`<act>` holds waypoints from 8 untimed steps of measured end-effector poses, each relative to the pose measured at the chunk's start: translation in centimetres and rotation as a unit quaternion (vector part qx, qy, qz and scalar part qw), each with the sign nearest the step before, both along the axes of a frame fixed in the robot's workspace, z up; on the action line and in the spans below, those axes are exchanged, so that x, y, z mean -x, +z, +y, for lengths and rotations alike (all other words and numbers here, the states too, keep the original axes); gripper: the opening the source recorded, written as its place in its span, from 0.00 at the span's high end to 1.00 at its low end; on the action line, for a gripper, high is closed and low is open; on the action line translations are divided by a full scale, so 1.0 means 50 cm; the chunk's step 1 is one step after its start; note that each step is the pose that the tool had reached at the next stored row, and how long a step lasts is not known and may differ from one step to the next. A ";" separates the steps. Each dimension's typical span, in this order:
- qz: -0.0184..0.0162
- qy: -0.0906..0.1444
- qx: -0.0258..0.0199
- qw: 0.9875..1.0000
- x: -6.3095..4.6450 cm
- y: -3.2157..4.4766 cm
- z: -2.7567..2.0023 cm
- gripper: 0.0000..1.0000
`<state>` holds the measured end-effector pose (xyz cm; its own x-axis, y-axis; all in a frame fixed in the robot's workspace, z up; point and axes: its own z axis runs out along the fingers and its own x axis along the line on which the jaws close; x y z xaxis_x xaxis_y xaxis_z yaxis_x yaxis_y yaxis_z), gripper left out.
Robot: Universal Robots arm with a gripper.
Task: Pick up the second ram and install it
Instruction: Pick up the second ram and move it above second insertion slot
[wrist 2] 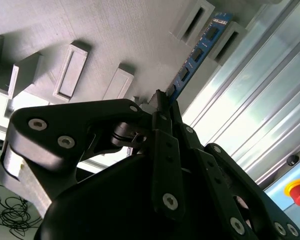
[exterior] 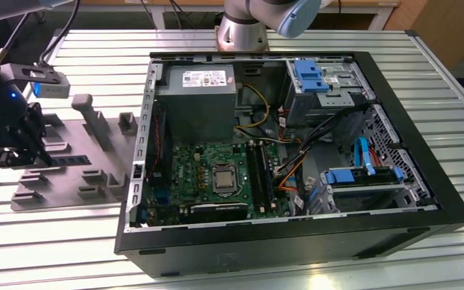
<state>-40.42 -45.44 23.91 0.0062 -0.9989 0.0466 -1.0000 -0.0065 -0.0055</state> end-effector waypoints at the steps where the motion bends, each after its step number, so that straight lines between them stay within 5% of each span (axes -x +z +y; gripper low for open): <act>1: 0.000 0.000 0.000 1.000 0.000 0.001 0.0000 0.86; 8: 0.000 0.000 0.000 1.000 0.000 0.004 0.0000 0.86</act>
